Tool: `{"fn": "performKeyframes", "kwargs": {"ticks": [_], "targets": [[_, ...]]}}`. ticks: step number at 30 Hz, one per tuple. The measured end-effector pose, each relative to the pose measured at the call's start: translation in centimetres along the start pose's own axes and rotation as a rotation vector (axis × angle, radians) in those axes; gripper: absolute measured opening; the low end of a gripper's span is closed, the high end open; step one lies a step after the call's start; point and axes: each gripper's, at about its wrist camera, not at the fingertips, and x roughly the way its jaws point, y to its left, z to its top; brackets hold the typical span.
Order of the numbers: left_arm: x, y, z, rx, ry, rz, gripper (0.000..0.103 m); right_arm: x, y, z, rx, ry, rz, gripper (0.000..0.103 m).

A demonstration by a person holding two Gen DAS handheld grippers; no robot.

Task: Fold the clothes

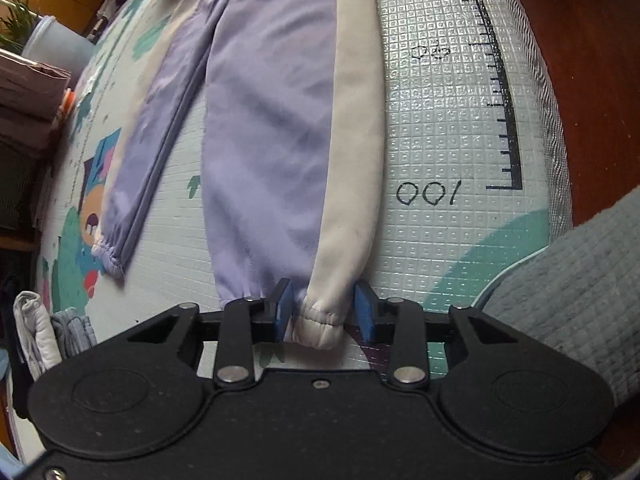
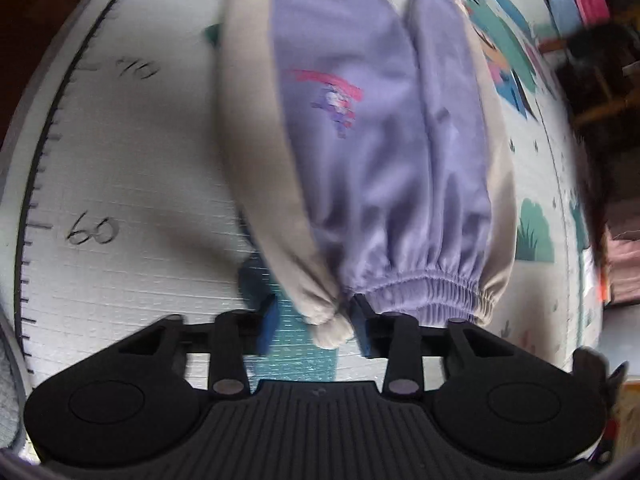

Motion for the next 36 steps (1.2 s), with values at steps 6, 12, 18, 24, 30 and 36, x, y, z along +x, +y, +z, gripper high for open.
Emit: {"fn": "performKeyframes", "kwargs": {"ticks": [6,12,18,24,30,36], "targets": [[0.0,0.7,0.1,-0.066,0.022,-0.067,0.003,0.3,-1.3,0.9,0.080,0.014,0.089,0.013],[-1.4,0.1,-1.0,-0.059,0.010,-0.127,0.002,-1.6,1.4,1.3,0.130,-0.005,0.167,0.012],[-3.6,4.9,-1.7,-0.236,-0.070,-0.095,0.002,-3.5,0.0,1.3,0.272,-0.053,0.129,0.012],[-4.5,14.7,-2.2,-0.488,-0.188,-0.003,0.002,-4.6,-5.5,-0.4,0.559,-0.111,0.089,0.011],[-0.6,23.4,-0.1,-0.592,-0.171,0.015,0.002,-3.6,-11.5,-3.1,0.796,-0.143,0.044,0.011],[2.5,28.8,3.3,-0.509,-0.018,-0.055,0.002,-1.1,-15.3,-5.3,0.929,-0.145,0.059,0.011]]}}
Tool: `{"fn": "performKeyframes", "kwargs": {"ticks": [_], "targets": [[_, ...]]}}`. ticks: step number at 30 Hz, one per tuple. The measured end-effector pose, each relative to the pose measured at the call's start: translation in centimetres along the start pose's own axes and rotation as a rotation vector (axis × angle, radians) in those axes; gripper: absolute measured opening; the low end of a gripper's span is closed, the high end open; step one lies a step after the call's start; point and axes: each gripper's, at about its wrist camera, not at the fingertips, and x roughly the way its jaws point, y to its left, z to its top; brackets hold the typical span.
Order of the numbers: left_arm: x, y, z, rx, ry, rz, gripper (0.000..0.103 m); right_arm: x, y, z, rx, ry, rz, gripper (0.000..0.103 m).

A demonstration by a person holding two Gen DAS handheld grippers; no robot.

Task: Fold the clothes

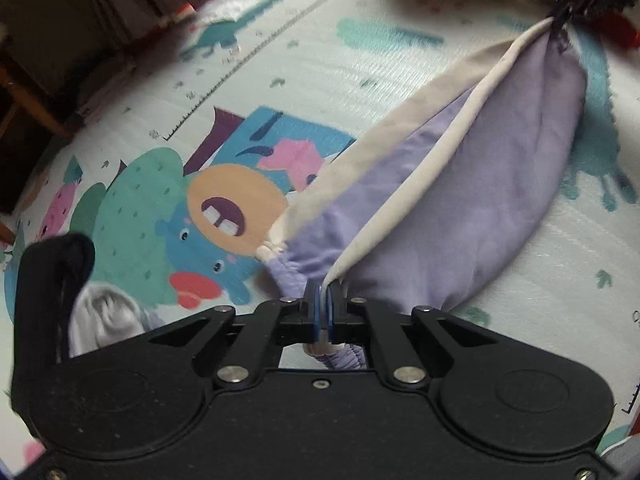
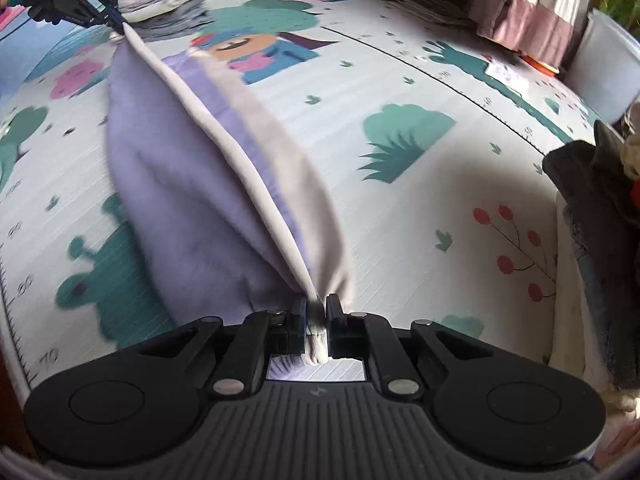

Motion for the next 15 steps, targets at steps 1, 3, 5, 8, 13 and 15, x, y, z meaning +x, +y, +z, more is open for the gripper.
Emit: {"fn": "performKeyframes", "kwargs": {"ticks": [1,3,5,8,13,15], "targets": [[0.4,0.4,0.8,0.015,0.028,-0.007,0.002,0.3,-0.5,0.2,0.013,0.004,0.002,0.011],[1.2,0.9,2.1,0.070,0.084,-0.011,0.002,1.1,-1.6,0.4,0.050,0.014,0.011,0.011],[2.2,1.6,2.9,0.085,0.115,-0.004,0.002,1.6,-2.4,0.4,0.090,0.014,0.012,0.010],[4.4,3.2,3.7,0.052,0.143,0.003,0.002,2.6,-3.1,0.0,0.134,0.015,0.005,0.010],[8.2,5.1,3.3,-0.117,0.113,0.013,0.002,4.1,-4.3,-0.3,0.237,0.010,-0.002,0.009],[9.7,5.3,2.7,-0.135,0.130,0.008,0.002,4.5,-4.8,-0.4,0.277,0.009,-0.006,0.008]]}}
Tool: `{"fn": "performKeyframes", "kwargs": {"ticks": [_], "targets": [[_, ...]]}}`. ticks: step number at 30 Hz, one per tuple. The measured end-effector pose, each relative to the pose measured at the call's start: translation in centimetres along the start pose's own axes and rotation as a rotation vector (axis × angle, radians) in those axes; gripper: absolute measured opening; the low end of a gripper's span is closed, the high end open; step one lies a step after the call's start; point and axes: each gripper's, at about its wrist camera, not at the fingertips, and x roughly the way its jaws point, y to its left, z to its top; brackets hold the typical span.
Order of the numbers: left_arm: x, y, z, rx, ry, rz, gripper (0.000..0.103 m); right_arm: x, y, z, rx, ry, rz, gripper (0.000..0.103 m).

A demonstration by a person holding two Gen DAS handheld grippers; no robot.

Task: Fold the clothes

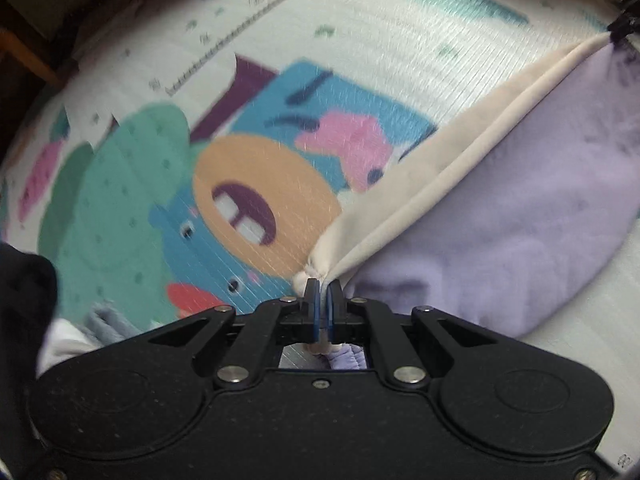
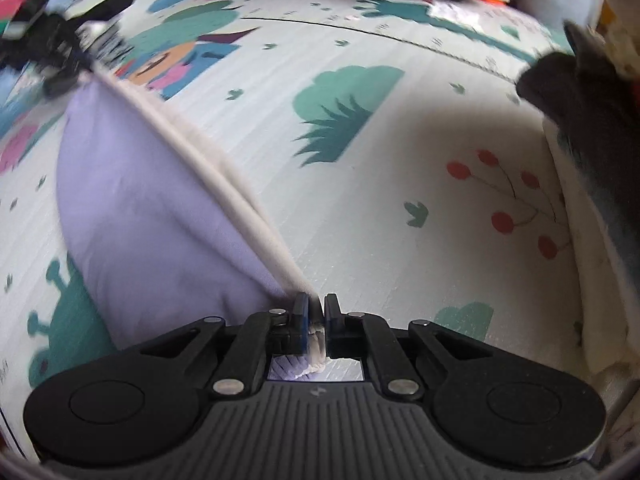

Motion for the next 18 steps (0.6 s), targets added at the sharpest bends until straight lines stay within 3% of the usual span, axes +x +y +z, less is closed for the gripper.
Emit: {"fn": "performKeyframes", "kwargs": {"ticks": [7,11,14,16,17,18], "targets": [[-0.6,2.2,1.3,-0.064,-0.032,-0.016,0.002,-0.4,-1.2,-0.2,0.056,-0.018,-0.038,0.002],[1.3,2.3,2.1,-0.063,-0.004,-0.020,0.002,-0.5,-2.2,-1.3,0.108,-0.009,-0.053,0.003],[2.3,1.8,2.4,-0.053,0.016,-0.012,0.002,-1.9,-1.9,-1.5,0.125,-0.083,-0.009,0.005],[2.8,1.4,2.6,-0.038,0.025,0.000,0.002,-2.4,-1.3,-1.2,0.097,-0.097,0.017,0.017],[3.0,1.2,2.8,-0.032,0.028,0.005,0.004,-2.3,-0.8,-1.0,0.062,-0.094,0.012,0.038],[3.1,0.9,2.9,-0.025,0.029,0.006,0.007,-2.1,-0.2,-0.8,0.017,-0.089,0.000,0.047]]}}
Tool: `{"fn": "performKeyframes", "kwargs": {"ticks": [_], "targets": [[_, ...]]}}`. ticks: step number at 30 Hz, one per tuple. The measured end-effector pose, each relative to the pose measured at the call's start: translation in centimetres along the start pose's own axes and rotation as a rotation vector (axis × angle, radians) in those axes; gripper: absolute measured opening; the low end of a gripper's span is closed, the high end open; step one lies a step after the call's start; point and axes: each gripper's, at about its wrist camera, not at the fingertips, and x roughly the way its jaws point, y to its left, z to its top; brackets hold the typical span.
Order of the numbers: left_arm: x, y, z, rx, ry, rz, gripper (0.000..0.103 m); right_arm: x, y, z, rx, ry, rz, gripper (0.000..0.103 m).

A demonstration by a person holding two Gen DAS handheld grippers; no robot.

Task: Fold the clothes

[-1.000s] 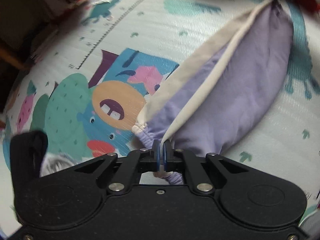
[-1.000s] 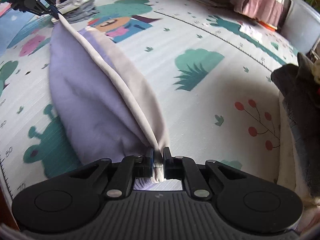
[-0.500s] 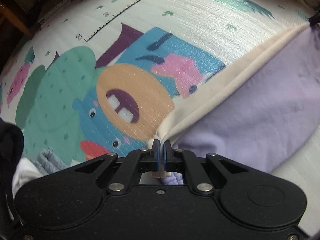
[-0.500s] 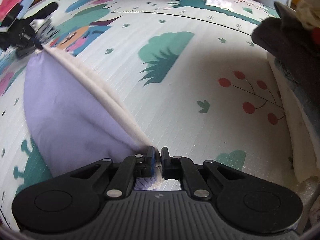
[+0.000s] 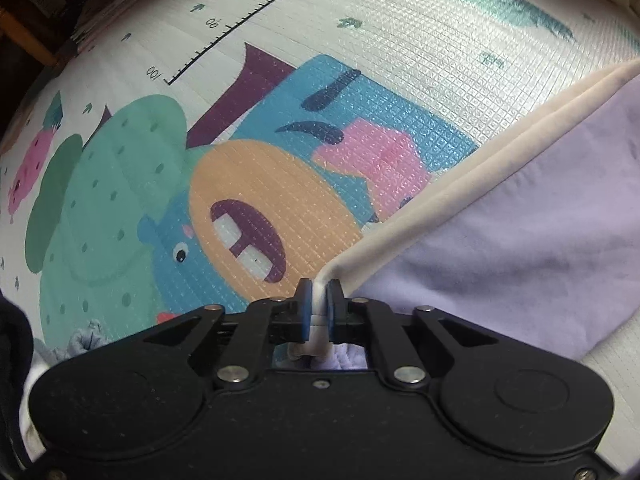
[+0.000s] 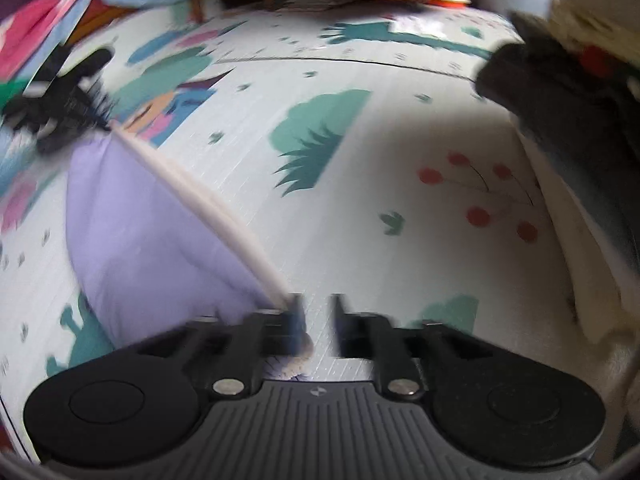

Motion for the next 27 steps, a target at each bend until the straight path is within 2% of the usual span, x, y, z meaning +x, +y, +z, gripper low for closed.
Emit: {"fn": "performKeyframes", "kwargs": {"ticks": [4,6,7,9,13,15,17,20,22,23,25,27], "targets": [[0.3,-1.1,0.1,0.044,-0.001,0.003,0.006,2.1,1.0,0.6,-0.062,0.052,0.002,0.046],[0.1,-1.4,0.1,0.053,-0.006,-0.017,0.002,3.0,1.4,0.6,-0.075,0.078,0.000,0.015],[-0.2,-1.3,0.0,0.051,-0.012,-0.026,0.001,3.4,1.6,0.6,-0.081,0.091,-0.001,0.015],[-1.1,-0.7,0.0,0.016,-0.029,-0.053,0.000,2.6,1.8,0.6,-0.076,0.059,-0.021,0.014],[0.3,2.0,0.1,-0.154,-0.024,-0.089,0.002,2.0,-0.4,-0.2,0.102,0.019,-0.022,0.014],[1.3,1.3,0.5,-0.147,-0.013,-0.067,0.002,2.9,-0.7,-0.4,0.141,0.037,-0.031,0.015],[1.4,0.4,0.8,-0.108,-0.017,-0.037,0.002,3.2,-0.1,-0.3,0.123,0.037,-0.050,0.016],[1.3,0.6,0.6,-0.130,-0.028,-0.040,0.001,3.0,0.1,-0.3,0.129,0.033,-0.061,0.018],[1.4,1.0,0.4,-0.167,-0.032,-0.050,0.002,2.8,-0.1,-0.6,0.146,0.031,-0.084,0.035],[1.3,0.9,0.4,-0.159,-0.036,-0.024,0.002,2.6,0.0,-0.6,0.150,0.028,-0.101,0.044],[1.0,0.6,0.5,-0.141,-0.045,0.029,0.032,1.4,0.9,-0.4,0.107,-0.014,-0.148,0.047],[-1.3,-0.4,0.3,-0.050,-0.153,0.102,0.032,0.1,2.2,-0.2,0.041,-0.072,-0.183,0.048]]}}
